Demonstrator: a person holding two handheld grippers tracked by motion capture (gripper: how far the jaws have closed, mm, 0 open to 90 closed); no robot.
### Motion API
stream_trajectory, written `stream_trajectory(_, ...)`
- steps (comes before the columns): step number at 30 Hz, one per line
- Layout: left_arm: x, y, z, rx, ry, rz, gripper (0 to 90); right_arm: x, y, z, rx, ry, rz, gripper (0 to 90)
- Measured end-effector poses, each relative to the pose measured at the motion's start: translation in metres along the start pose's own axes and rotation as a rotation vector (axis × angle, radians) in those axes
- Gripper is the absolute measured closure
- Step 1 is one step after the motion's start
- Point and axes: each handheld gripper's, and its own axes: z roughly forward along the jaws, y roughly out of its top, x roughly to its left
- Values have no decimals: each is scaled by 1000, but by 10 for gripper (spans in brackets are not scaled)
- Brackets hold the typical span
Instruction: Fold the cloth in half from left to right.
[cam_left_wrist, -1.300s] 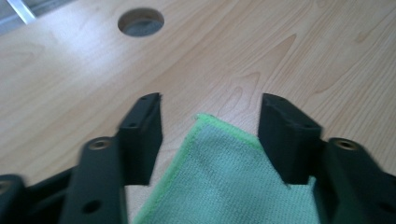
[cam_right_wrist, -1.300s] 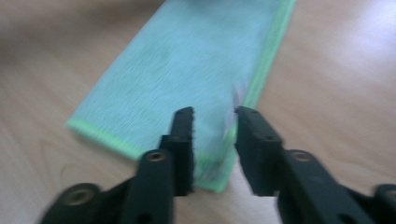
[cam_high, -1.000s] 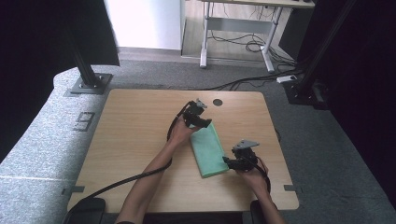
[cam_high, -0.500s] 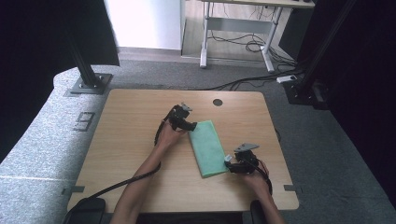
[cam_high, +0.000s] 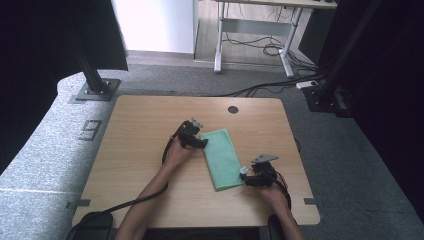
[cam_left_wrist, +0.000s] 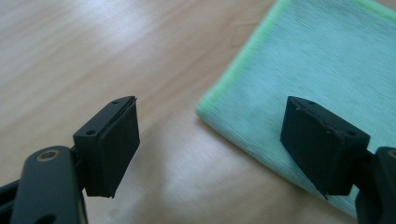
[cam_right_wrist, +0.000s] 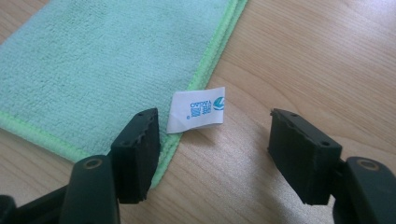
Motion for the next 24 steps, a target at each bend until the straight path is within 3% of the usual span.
stream_trajectory(17,-55,-32,-31,-17,-83,53,190,-2,-2,1,-13,1,3,294)
stream_trajectory(24,-78,-46,-44,-29,-128,51,190,-2,-2,1,-14,0,4,293)
